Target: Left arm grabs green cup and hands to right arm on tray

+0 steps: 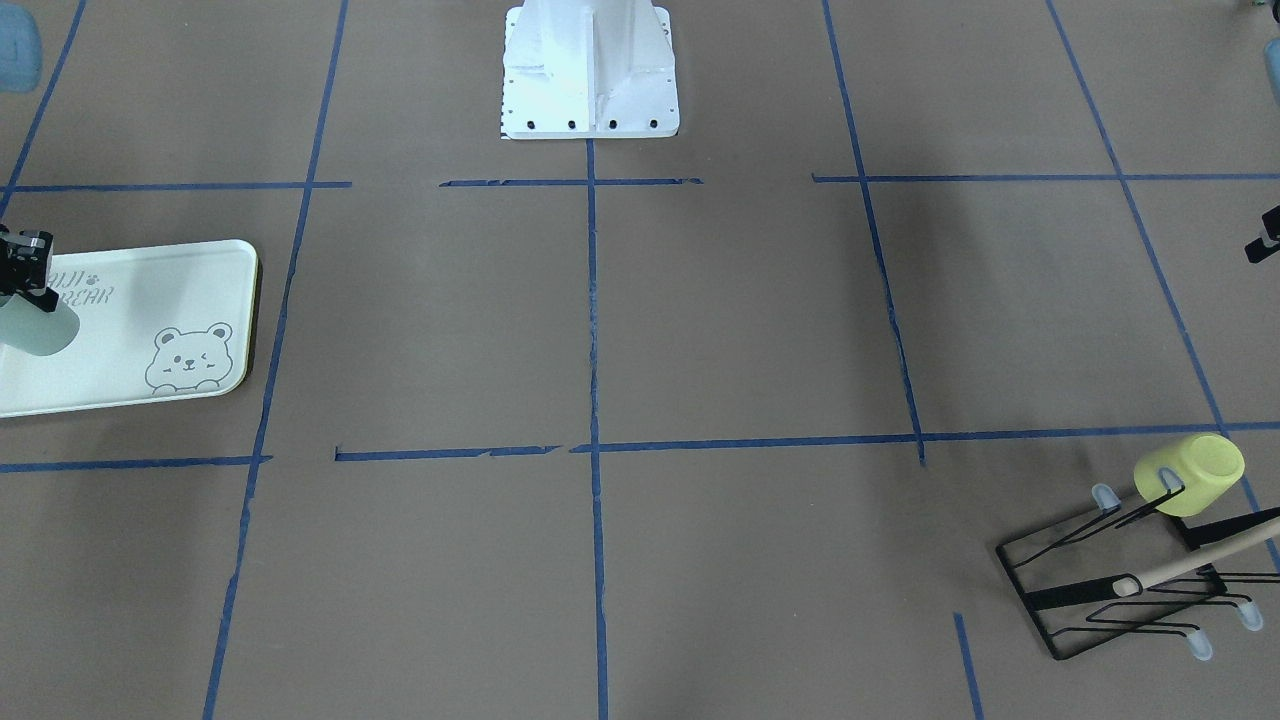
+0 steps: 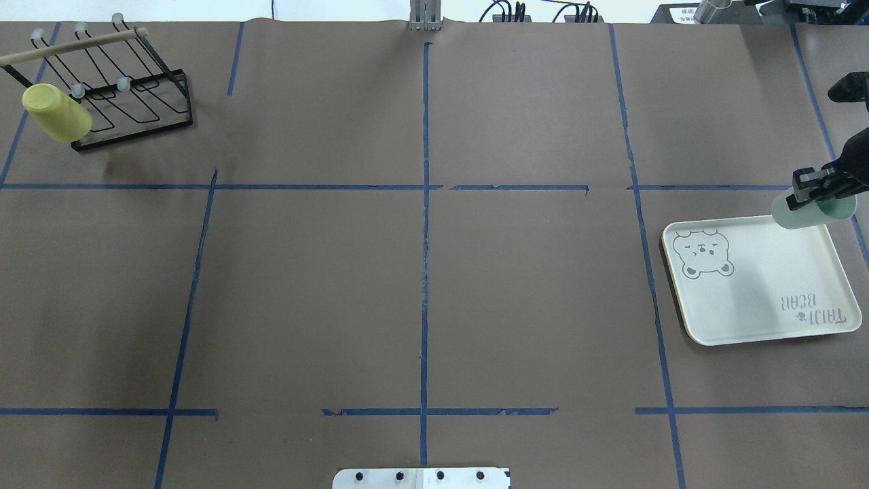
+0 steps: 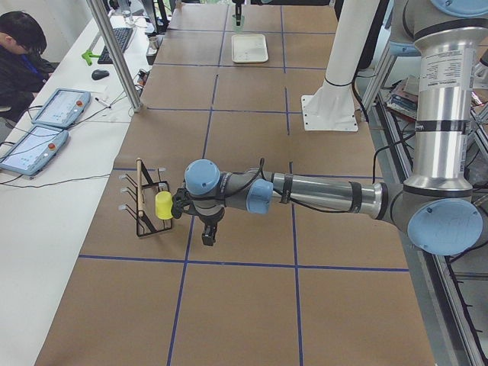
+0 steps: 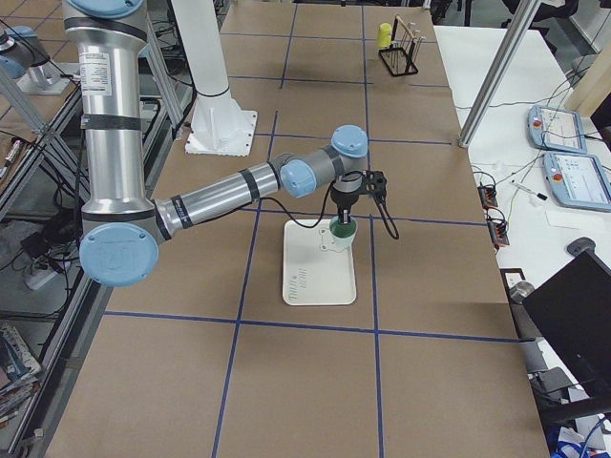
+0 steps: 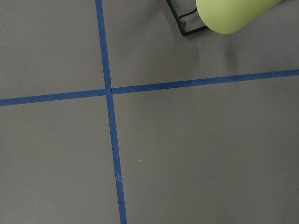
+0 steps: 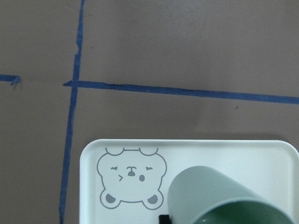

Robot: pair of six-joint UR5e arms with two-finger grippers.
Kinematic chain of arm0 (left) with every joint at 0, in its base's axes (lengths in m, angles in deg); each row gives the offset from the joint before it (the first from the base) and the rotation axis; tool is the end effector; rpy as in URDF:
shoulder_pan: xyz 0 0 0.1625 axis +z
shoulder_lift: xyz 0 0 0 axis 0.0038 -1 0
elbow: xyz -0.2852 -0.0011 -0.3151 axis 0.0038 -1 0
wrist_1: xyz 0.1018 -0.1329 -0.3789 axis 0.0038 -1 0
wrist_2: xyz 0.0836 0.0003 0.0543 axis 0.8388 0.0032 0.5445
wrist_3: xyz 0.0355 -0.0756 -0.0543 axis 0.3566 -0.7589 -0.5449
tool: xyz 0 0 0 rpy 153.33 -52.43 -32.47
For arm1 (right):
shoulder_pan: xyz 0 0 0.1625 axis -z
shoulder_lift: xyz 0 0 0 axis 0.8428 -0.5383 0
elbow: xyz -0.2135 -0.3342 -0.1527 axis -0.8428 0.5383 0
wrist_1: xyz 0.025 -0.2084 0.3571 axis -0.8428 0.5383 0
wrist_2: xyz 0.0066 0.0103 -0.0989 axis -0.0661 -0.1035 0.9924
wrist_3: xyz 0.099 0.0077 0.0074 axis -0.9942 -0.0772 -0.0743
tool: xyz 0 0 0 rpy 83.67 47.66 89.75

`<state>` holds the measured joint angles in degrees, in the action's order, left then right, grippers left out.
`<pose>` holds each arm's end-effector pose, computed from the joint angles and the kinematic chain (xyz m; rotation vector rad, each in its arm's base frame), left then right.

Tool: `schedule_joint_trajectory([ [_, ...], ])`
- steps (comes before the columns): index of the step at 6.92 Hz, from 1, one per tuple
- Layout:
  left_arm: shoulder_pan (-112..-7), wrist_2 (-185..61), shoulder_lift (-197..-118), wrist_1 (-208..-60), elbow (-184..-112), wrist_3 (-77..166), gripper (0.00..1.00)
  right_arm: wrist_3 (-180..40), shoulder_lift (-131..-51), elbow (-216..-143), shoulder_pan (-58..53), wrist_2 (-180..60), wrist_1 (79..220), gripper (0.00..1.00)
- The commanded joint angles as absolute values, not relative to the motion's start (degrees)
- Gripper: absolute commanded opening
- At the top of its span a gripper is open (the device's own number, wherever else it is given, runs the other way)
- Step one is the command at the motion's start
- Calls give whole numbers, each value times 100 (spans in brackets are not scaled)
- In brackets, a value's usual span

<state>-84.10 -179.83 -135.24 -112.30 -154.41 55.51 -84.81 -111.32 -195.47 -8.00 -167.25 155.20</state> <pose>-0.0063 -0.4835 0.6037 0.0700 0.8688 0.1014 -0.1420 -0.4770 0.4874 0.0625 -0.8095 -0.0467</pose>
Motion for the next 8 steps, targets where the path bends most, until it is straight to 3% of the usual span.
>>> schedule_joint_trajectory([
  [1, -8415, -17990, -13522, -11259, -15450, 5558, 100, -9034, -11220, -19194, -342, -16329, 14885, 2],
  [4, -8407, -17982, -13540, -11259, -15450, 5541, 100, -9257, -11333, -19237, 100, -16220, 14901, 16],
  [5, -8407, -17999, -13548, -11259, -15450, 5523, 100, -9257, -11430, -19228, 275, -16211, 14910, 26],
  [6, -8407, -17999, -13557, -11267, -15441, 5523, 100, -9257, -11449, -19202, 433, -16142, 14918, 41],
  [7, -8407, -18017, -13557, -11259, -15441, 5514, 100, -9257, -11449, -19211, 461, -16080, 14927, 63],
  [8, -8407, -18017, -13548, -11267, -15441, 5514, 100, -9249, -11414, -19289, 452, -16036, 14936, 100],
])
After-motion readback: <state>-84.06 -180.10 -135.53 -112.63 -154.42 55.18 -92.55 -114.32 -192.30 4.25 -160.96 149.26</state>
